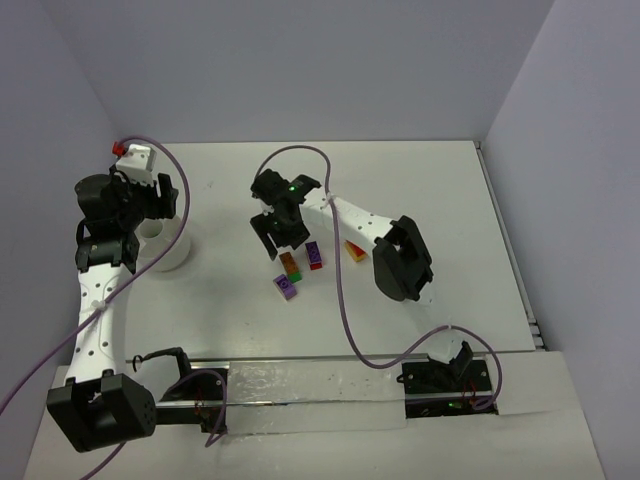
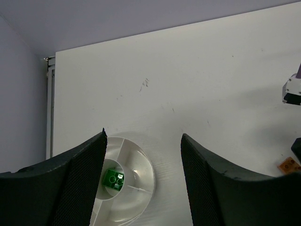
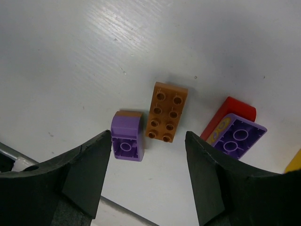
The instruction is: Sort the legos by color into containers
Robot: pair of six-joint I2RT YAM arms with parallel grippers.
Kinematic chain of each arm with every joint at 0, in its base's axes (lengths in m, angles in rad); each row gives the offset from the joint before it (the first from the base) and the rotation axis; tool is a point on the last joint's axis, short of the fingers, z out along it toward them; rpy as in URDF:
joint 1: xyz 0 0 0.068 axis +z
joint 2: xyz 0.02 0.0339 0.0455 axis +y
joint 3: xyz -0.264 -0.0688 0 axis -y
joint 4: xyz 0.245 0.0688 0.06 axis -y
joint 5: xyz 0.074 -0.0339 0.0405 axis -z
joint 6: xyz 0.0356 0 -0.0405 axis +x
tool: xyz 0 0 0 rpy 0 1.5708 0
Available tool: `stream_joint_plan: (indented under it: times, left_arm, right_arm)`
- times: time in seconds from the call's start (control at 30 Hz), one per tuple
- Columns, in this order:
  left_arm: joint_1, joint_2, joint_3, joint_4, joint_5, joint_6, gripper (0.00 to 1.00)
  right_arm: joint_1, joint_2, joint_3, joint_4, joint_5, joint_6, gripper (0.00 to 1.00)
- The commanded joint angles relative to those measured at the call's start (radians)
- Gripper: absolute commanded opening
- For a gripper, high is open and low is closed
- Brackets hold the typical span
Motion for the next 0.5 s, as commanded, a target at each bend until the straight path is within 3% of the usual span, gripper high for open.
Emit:
stream_joint_plan:
  times: [0.0, 0.47]
  left_arm:
    - [-0.006, -0.003, 0.017, 0.010, -0.002, -0.019, 0.71]
    - [-0.005, 0.005, 0.023, 0.000, 0.002, -0.011, 0.72]
  right_arm:
    - [0.004, 0.027, 0.044, -0.007, 0.010, 0.029, 0.71]
    - [0.005, 0.115, 0.071, -0.017, 0.029, 0.046, 0.66]
